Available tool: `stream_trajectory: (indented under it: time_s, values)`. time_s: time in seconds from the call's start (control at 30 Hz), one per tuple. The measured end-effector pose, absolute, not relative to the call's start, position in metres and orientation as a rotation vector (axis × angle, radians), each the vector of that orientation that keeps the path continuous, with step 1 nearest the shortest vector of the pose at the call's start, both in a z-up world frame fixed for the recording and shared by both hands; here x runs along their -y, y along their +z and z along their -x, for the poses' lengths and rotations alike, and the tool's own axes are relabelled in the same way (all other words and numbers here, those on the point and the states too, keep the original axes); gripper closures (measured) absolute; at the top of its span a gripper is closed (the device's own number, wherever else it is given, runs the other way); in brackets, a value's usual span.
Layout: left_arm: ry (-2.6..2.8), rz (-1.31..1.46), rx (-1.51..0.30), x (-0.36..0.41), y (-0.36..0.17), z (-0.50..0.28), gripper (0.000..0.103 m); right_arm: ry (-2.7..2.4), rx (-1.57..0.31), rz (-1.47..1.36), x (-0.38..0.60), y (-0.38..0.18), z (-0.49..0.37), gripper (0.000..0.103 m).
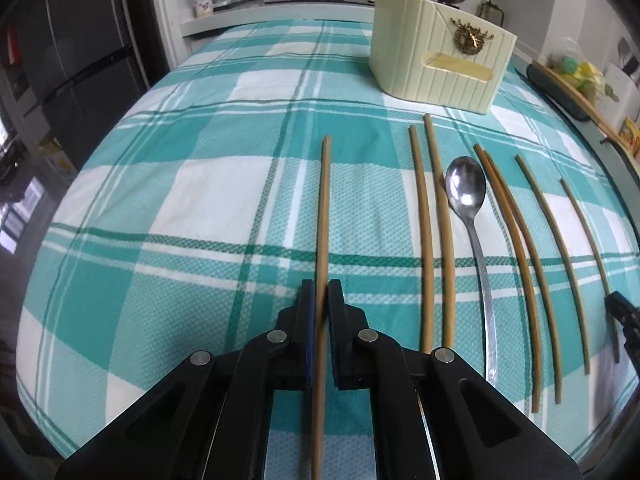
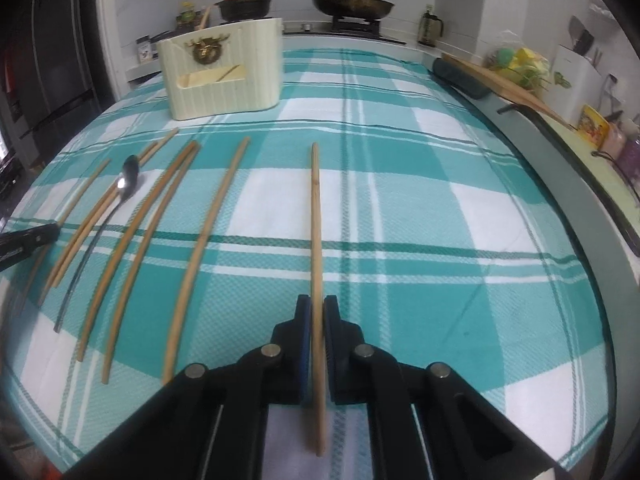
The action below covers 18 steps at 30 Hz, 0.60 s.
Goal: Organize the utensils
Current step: 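Grasp a wooden chopstick with the left gripper while the right gripper grasps another chopstick, then lift and carry both chopsticks over the cream utensil box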
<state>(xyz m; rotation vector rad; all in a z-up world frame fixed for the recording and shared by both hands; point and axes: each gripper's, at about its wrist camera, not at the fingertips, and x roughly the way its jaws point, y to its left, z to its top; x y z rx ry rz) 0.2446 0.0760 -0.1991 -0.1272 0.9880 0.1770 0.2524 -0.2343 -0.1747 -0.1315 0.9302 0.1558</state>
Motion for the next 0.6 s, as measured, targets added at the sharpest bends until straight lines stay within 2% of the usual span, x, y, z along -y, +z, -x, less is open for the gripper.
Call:
stream_trajectory:
  time_s: [0.03, 0.07, 0.1, 0.13, 0.17, 0.2, 0.23, 0.43, 0.6]
  values:
    - [0.165, 0.139, -0.987, -0.079, -0.199, -0.243, 0.095, 0.152, -0.931, 0.125, 0.239, -0.174, -0.25, 0.096]
    - [0.144, 0.153, -0.989, -0.082, -0.199, -0.243, 0.087, 0.155, -0.932, 0.124, 0.241, -0.174, -0.248, 0.096]
    - [0.117, 0.167, -0.987, -0.084, -0.199, -0.242, 0.074, 0.161, -0.93, 0.119, 0.243, -0.173, -0.247, 0.094]
    - [0.098, 0.174, -0.984, -0.086, -0.198, -0.242, 0.065, 0.17, -0.935, 0.113, 0.245, -0.173, -0.247, 0.082]
    - [0.094, 0.174, -0.981, -0.088, -0.197, -0.241, 0.047, 0.181, -0.934, 0.102, 0.246, -0.173, -0.246, 0.061]
    - [0.097, 0.17, -0.973, -0.091, -0.196, -0.241, 0.038, 0.189, -0.93, 0.088, 0.247, -0.172, -0.245, 0.052]
    - [0.095, 0.166, -0.968, -0.094, -0.195, -0.241, 0.038, 0.194, -0.922, 0.077, 0.248, -0.171, -0.245, 0.048]
    - [0.07, 0.121, -1.014, -0.108, -0.201, -0.258, 0.036, 0.227, -0.931, 0.095, 0.248, -0.172, -0.253, 0.048]
    - [0.048, 0.019, -1.031, -0.105, -0.204, -0.274, 0.03, 0.256, -0.941, 0.156, 0.244, -0.178, -0.266, 0.048]
